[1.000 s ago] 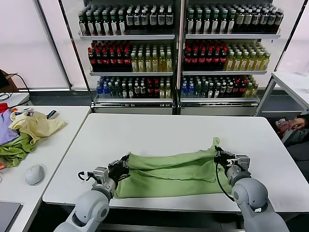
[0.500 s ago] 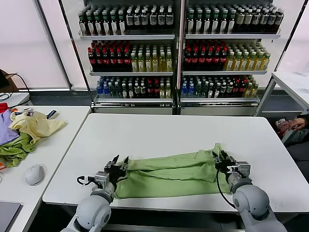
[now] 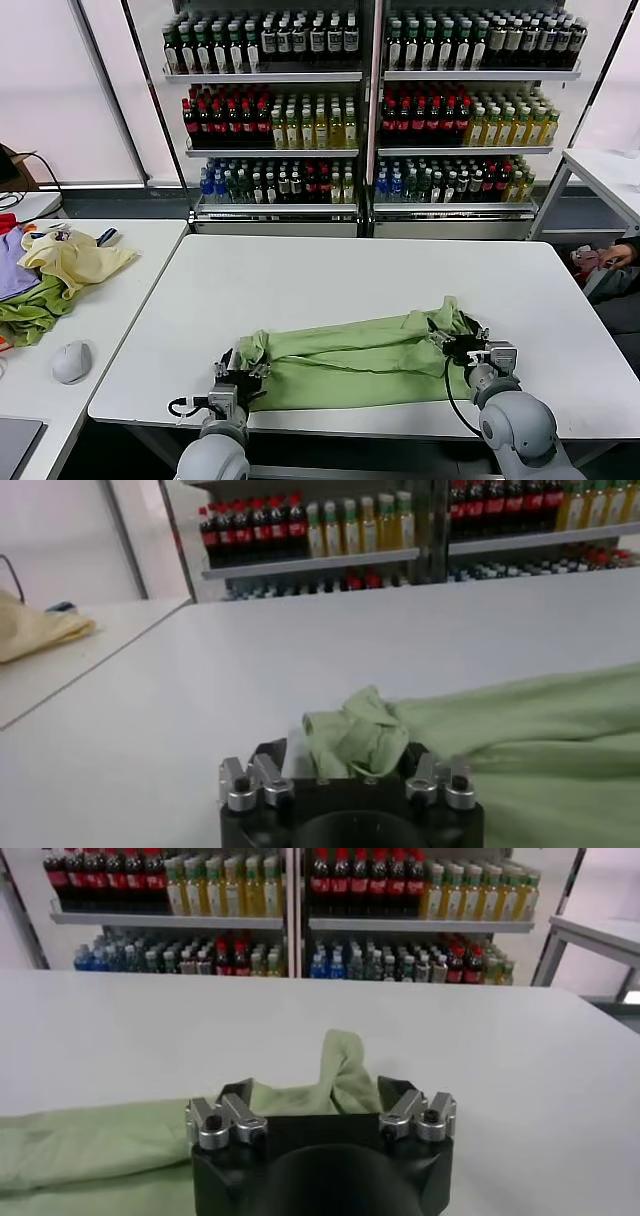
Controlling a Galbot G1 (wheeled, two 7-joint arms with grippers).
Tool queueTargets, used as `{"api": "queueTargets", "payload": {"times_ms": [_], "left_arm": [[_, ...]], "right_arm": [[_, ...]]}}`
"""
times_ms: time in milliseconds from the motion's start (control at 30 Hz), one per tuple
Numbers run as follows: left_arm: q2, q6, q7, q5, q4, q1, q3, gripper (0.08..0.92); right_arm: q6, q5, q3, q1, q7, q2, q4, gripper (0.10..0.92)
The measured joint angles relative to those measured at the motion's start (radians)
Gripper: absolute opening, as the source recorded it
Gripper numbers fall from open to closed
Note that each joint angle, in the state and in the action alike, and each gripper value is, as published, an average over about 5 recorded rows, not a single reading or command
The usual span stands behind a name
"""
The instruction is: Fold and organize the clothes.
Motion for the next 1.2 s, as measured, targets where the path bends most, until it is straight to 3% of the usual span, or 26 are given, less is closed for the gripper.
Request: {"api": "queueTargets", "payload": {"times_ms": [367, 600, 1000, 1200], "left_arm": [[-0.014, -0.006, 0.002, -0.036, -0.012, 0.023, -0.022, 0.324], [0.033, -0.012, 0.023, -0.097, -0.017, 0.001, -0.085, 0.139], [0.231, -0.011, 0.073, -0.233, -0.002, -0.081, -0.271, 0.117], [0.269, 0.016, 0.079, -0.377, -0.053, -0.100, -0.314, 0.117]], "right_arm": [[0.003, 0.008, 0.003, 0.004, 0.006, 0.003, 0.013, 0.823], [0.011, 0.021, 0.011, 0.010, 0.011, -0.002, 0.018, 0.823], [0.017, 0.028, 0.007, 0.026, 0.015, 0.002, 0.017, 0.823], [0.018, 0.027, 0.007, 0.025, 0.016, 0.003, 0.017, 0.823]]}}
